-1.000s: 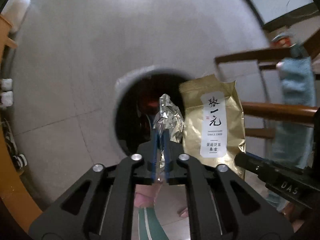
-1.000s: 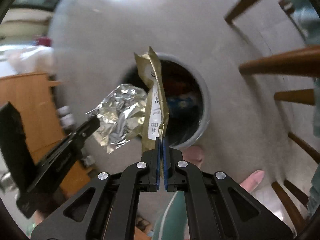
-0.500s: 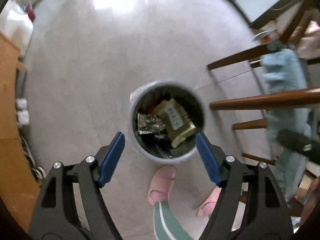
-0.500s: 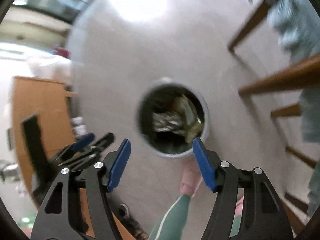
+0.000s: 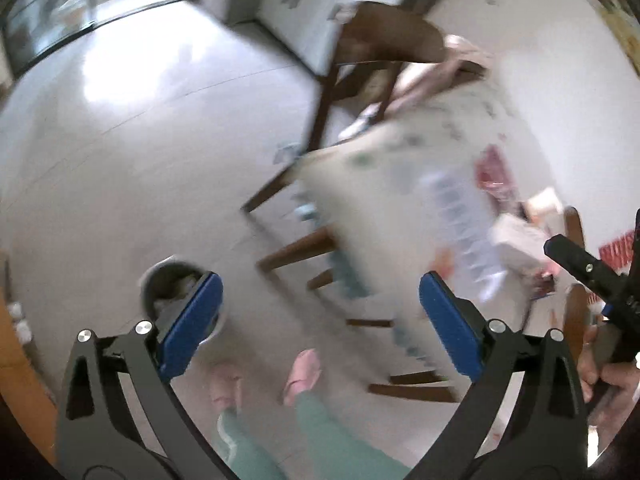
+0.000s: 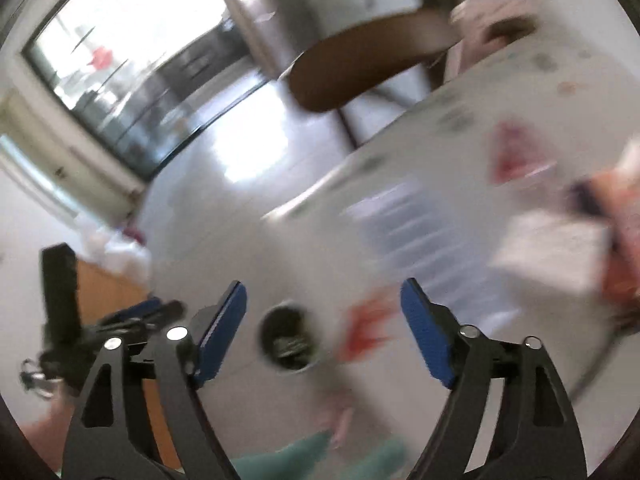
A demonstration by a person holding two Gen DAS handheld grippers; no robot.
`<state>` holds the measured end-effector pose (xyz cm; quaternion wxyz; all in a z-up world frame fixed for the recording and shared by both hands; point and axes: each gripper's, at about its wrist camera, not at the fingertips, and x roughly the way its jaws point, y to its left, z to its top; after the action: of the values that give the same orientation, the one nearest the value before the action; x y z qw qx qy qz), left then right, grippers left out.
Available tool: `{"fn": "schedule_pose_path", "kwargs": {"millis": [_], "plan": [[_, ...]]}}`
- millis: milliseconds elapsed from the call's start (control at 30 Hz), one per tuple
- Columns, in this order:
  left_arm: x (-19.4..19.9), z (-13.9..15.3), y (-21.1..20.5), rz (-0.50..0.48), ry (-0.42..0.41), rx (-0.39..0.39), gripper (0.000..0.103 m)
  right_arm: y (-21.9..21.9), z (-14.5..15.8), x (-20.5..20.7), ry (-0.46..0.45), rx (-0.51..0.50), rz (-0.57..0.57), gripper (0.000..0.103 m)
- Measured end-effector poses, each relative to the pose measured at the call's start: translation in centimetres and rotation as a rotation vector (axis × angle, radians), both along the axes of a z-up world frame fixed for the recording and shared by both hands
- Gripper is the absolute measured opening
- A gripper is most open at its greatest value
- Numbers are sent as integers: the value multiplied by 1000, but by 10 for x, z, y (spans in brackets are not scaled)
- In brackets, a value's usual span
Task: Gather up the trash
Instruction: 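Grasp the clear plastic tray with the left gripper while the right grasps the white box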
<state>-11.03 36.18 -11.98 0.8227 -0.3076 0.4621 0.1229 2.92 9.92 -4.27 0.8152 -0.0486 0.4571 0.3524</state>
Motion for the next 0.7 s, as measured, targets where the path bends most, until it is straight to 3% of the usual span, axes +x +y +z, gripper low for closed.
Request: {"fn": "schedule_pose_path", "kwargs": {"millis": [200, 300, 600, 667, 700], "plan": [[79, -7, -64, -96, 68, -29, 96, -75, -9, 59, -49, -112, 42, 88], [101, -8, -90, -92, 91, 6, 96, -93, -22, 80, -75, -163, 104, 89], [143, -34, -121, -61, 235, 76, 95, -79, -69, 111, -8, -230, 308, 89], [145, -40, -122, -47, 252, 65, 93, -74, -77, 111, 9, -243, 362, 89], [147, -42, -123, -44, 253, 61, 85, -72, -81, 109, -6, -257, 383, 89]]}}
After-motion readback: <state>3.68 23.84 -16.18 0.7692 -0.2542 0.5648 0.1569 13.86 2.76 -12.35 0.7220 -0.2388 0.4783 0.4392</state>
